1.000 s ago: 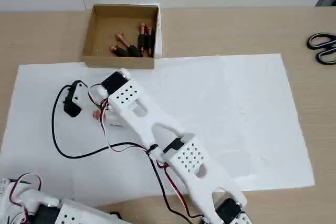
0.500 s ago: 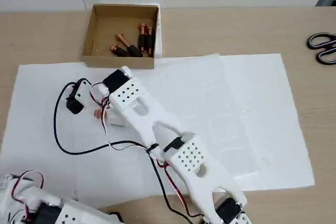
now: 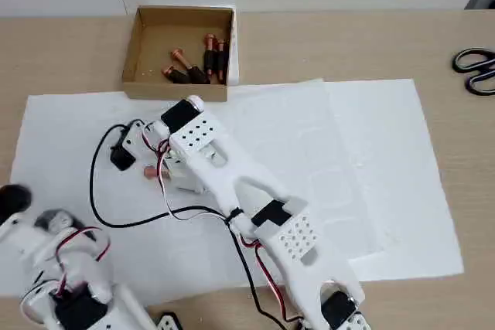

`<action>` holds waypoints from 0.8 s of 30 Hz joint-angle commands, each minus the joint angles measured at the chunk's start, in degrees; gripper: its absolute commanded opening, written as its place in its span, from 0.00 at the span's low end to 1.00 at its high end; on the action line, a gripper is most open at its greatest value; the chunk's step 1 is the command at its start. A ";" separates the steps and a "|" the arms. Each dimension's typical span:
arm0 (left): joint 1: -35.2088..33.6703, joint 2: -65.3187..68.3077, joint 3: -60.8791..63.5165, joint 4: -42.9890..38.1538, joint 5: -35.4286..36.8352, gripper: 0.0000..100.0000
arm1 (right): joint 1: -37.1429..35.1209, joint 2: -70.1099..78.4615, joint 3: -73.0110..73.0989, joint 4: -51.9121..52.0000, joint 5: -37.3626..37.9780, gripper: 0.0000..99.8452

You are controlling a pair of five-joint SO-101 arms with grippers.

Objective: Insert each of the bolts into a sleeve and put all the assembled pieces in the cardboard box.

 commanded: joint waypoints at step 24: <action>6.95 -0.70 -2.51 0.09 0.09 0.01 | 3.03 -21.58 18.02 1.10 -2.55 0.00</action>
